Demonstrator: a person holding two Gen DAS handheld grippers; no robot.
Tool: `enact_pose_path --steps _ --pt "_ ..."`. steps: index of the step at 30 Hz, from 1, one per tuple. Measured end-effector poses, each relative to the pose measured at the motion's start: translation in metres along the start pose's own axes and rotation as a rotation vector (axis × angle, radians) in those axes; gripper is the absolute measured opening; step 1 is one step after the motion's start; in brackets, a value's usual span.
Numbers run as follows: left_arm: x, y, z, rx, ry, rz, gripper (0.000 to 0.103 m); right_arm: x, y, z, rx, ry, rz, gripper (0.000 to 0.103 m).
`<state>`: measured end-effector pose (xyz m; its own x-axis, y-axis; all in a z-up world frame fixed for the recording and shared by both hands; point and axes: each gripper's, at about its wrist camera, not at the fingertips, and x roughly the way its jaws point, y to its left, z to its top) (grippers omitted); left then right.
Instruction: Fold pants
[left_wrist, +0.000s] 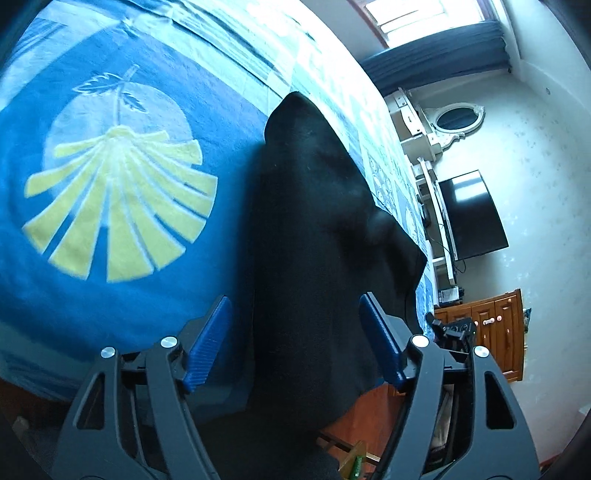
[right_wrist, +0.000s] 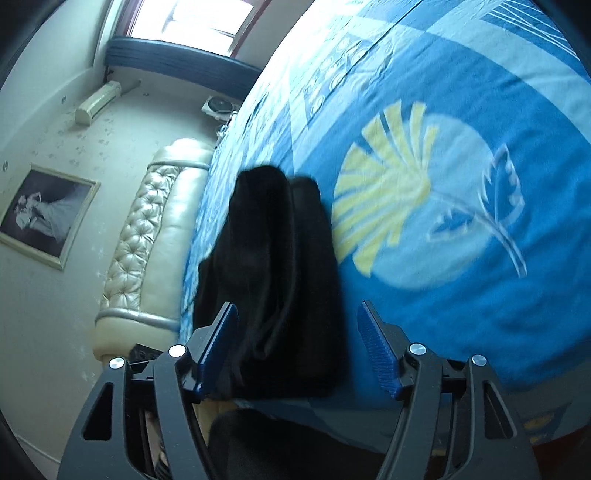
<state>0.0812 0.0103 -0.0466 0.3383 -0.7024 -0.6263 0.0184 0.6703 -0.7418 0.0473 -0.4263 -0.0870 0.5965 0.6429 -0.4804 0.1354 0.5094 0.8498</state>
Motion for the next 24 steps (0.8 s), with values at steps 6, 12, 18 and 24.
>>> enact_pose_path --steps 6,12,18,24 --pt "0.026 0.002 0.015 0.005 0.036 0.007 0.071 0.035 0.006 0.015 -0.004 0.05 0.011 0.068" --pt "0.038 0.001 0.021 0.037 0.067 0.012 0.045 0.054 0.02 0.009 -0.097 0.091 -0.064 0.051" --pt "0.036 -0.014 0.02 0.115 0.054 0.092 0.031 0.056 0.024 0.004 -0.079 0.067 -0.04 0.04" --pt "0.023 -0.024 0.025 0.159 0.03 0.18 0.029 0.07 0.033 0.001 -0.09 0.086 -0.022 0.039"
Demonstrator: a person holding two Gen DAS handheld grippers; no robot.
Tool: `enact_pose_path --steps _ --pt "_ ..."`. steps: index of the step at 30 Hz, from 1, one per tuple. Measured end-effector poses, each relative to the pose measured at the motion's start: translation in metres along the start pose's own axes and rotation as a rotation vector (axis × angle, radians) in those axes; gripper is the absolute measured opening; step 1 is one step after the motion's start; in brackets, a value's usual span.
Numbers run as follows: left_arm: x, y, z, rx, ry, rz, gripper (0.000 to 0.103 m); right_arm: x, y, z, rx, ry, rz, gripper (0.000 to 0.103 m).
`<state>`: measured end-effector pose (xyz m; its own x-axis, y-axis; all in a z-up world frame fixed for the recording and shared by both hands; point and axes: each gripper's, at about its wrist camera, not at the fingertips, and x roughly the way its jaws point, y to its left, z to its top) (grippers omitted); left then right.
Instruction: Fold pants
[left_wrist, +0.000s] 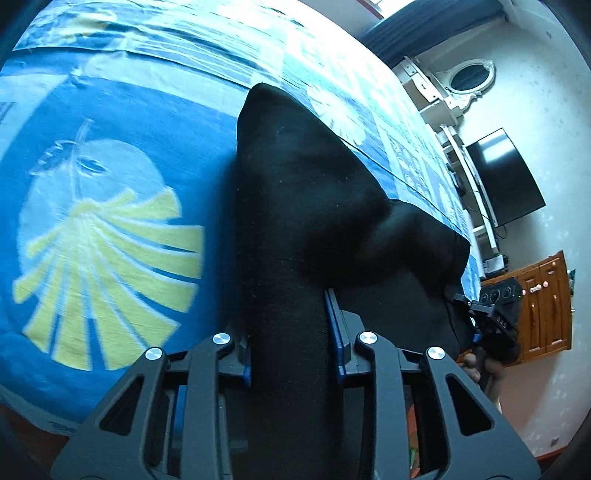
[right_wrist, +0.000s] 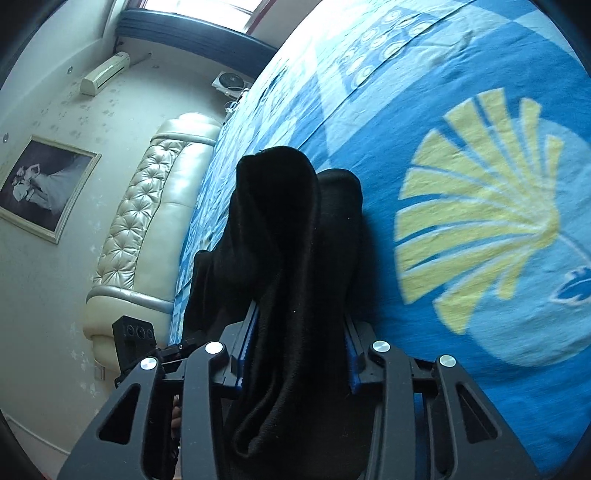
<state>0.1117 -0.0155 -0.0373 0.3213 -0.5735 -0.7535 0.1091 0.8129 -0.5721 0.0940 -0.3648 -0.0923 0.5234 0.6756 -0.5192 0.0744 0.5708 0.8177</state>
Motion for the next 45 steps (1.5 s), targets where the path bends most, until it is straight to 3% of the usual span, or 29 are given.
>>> enact_pose_path --steps 10,20,45 --pt "-0.04 0.038 -0.005 -0.016 -0.033 0.074 0.029 0.046 0.022 -0.011 -0.015 0.06 0.046 0.039" --pt "-0.033 0.056 -0.01 -0.043 -0.046 0.008 0.034 0.045 0.007 -0.014 0.016 0.043 0.083 0.036" --pt "-0.031 0.054 -0.009 -0.059 -0.047 0.007 0.04 0.048 0.008 -0.015 0.011 0.029 0.097 0.036"
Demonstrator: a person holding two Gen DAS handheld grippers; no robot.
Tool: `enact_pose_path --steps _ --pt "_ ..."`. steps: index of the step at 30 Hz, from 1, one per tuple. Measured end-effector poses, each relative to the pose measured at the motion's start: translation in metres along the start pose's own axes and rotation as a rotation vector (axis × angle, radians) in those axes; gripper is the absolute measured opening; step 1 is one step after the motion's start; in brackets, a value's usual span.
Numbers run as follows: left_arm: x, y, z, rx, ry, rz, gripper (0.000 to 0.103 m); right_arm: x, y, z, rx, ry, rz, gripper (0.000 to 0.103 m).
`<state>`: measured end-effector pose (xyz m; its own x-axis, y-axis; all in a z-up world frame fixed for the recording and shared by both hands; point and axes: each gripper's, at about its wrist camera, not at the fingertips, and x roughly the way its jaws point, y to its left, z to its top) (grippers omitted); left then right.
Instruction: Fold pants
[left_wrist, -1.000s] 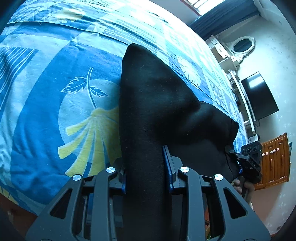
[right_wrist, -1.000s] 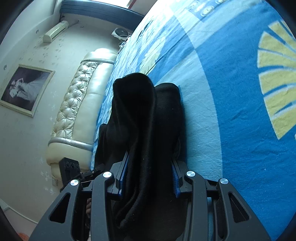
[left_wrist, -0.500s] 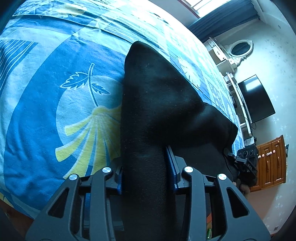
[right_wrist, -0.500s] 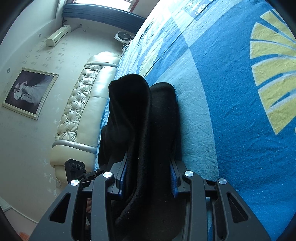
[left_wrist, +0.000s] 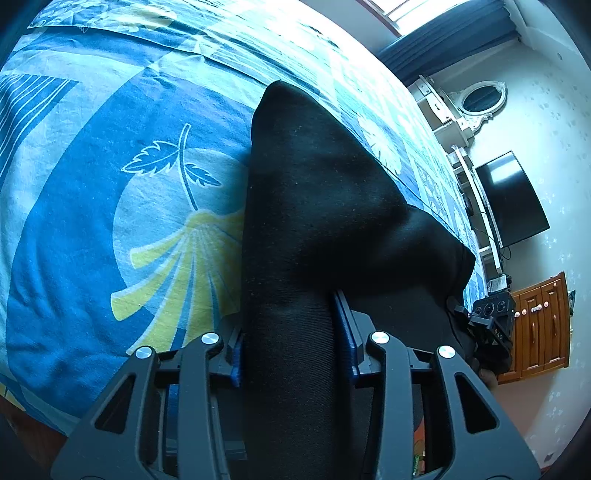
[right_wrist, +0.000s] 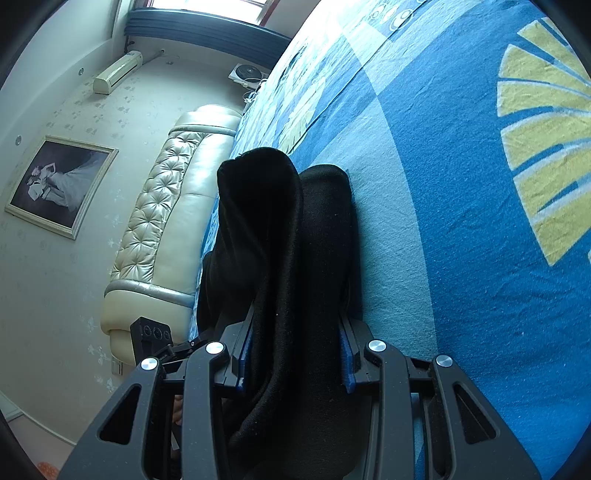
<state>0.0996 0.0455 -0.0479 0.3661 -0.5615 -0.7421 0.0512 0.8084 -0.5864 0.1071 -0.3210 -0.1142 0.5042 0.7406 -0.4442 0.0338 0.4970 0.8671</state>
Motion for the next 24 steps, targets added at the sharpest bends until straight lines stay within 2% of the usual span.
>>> enact_pose_path --steps 4,8,11,13,15,16,20,24 --pt "0.0 0.001 0.001 -0.002 0.0 -0.003 0.046 0.0 0.0 0.0 0.004 -0.002 0.002 0.036" --pt "-0.002 0.005 0.001 0.005 -0.008 -0.021 0.06 -0.002 0.002 0.001 0.012 -0.008 0.029 0.042" --pt "-0.007 0.006 0.002 -0.01 -0.023 -0.047 0.073 -0.007 0.003 0.003 0.018 0.007 0.051 0.049" --pt "-0.018 0.008 0.004 -0.014 -0.052 -0.056 0.077 -0.012 0.004 0.006 0.025 0.018 0.057 0.058" --pt "-0.03 0.011 0.009 -0.013 -0.077 -0.086 0.085 -0.025 0.008 0.014 0.011 -0.009 0.031 0.067" --pt "-0.034 0.013 0.012 -0.012 -0.086 -0.096 0.086 -0.031 0.011 0.019 -0.006 -0.03 0.007 0.071" --pt "-0.032 0.019 0.026 -0.008 -0.09 -0.104 0.089 -0.035 0.015 0.04 -0.039 -0.049 -0.044 0.075" --pt "-0.007 0.027 0.041 -0.029 -0.041 -0.093 0.089 -0.015 0.009 0.061 0.003 -0.026 -0.027 0.075"
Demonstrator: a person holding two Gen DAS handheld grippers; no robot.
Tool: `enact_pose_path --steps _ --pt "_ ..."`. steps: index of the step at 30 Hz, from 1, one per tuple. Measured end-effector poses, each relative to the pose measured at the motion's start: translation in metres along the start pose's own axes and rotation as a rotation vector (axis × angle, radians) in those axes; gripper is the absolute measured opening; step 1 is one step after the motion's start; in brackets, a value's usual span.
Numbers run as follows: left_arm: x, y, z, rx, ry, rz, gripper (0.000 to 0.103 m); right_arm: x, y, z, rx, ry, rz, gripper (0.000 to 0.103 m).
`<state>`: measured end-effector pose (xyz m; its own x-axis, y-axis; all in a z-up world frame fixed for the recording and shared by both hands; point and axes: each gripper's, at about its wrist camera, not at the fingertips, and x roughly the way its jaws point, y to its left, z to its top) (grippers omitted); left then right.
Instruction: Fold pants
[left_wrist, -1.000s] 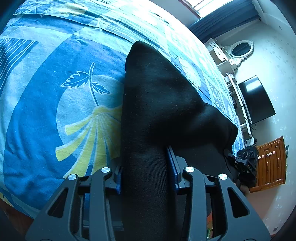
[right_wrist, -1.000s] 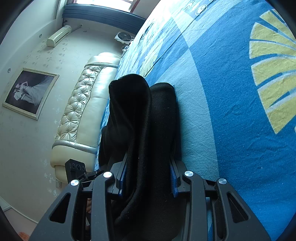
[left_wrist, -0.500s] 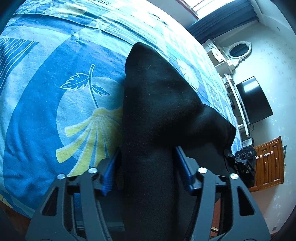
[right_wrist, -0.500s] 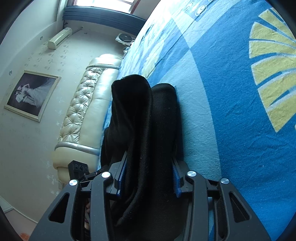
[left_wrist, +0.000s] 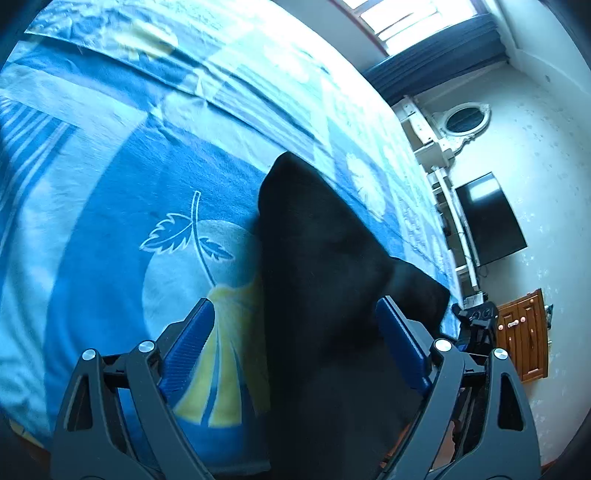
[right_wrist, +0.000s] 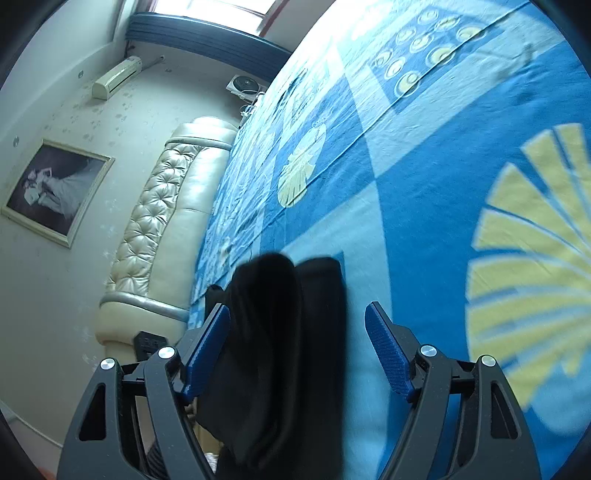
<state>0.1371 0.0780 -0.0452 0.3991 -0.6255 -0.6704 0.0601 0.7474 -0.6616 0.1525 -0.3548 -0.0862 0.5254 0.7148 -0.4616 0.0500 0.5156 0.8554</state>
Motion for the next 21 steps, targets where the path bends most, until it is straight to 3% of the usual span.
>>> enact_pose_path --steps 8,9,10,11,13,15,18,21 --pt "0.029 0.005 0.027 -0.013 0.029 -0.012 0.089 0.036 0.003 0.013 -0.007 0.063 0.044 0.075" --pt "0.032 0.006 0.029 -0.018 0.037 -0.02 0.089 0.038 0.005 0.013 -0.023 0.071 0.03 0.072" --pt "0.034 0.007 0.03 -0.023 0.044 -0.031 0.089 0.039 0.006 0.012 -0.041 0.078 0.004 0.058" --pt "0.035 0.007 0.03 -0.021 0.046 -0.033 0.089 0.042 0.006 0.011 -0.053 0.091 -0.029 0.052" --pt "0.036 0.005 0.03 0.007 0.046 -0.008 0.078 0.041 0.003 0.009 -0.049 0.092 -0.037 0.039" --pt "0.04 0.002 0.03 0.05 0.058 0.015 0.042 0.039 0.003 0.008 -0.047 0.082 -0.028 0.037" --pt "0.04 -0.005 0.028 0.074 0.05 0.025 0.029 0.037 0.01 0.005 -0.062 0.061 -0.015 0.032" --pt "0.038 -0.015 0.029 0.118 0.033 0.067 0.023 0.034 0.016 0.006 -0.077 0.047 -0.012 0.03"
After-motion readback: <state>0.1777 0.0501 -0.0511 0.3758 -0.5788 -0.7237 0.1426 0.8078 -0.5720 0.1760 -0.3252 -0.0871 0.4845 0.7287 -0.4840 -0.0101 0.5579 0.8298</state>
